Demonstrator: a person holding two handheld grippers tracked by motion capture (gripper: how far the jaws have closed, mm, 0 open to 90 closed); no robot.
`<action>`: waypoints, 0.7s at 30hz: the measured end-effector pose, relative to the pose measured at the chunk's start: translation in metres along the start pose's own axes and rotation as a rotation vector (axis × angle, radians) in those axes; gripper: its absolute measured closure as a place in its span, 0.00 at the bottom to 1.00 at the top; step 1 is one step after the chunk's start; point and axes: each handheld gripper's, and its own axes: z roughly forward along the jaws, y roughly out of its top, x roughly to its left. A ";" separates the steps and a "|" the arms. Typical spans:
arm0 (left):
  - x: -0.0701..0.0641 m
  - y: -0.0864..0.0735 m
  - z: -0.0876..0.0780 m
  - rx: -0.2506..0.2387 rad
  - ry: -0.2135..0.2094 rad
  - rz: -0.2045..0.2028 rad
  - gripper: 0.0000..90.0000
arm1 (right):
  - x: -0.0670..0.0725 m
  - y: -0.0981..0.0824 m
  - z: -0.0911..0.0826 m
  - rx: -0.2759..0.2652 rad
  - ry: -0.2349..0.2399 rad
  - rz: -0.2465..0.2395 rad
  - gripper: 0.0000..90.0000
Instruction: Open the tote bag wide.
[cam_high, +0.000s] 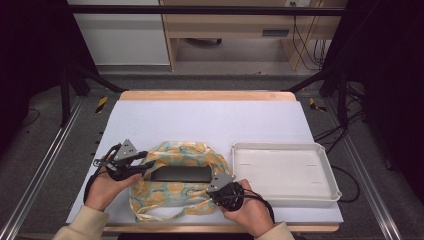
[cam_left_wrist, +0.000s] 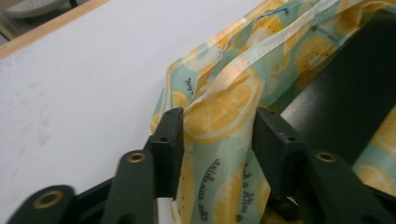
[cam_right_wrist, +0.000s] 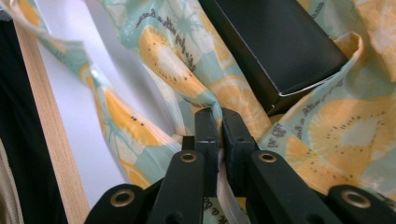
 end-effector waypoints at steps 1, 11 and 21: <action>0.001 0.001 0.001 0.011 0.012 0.000 0.73 | 0.001 0.000 0.001 0.000 0.004 0.002 0.98; 0.016 0.015 0.010 0.003 0.064 -0.002 0.99 | 0.007 -0.003 -0.002 0.026 0.039 -0.017 1.00; 0.034 0.012 0.024 -0.001 0.097 -0.028 0.99 | 0.014 -0.011 -0.009 0.070 0.045 -0.045 1.00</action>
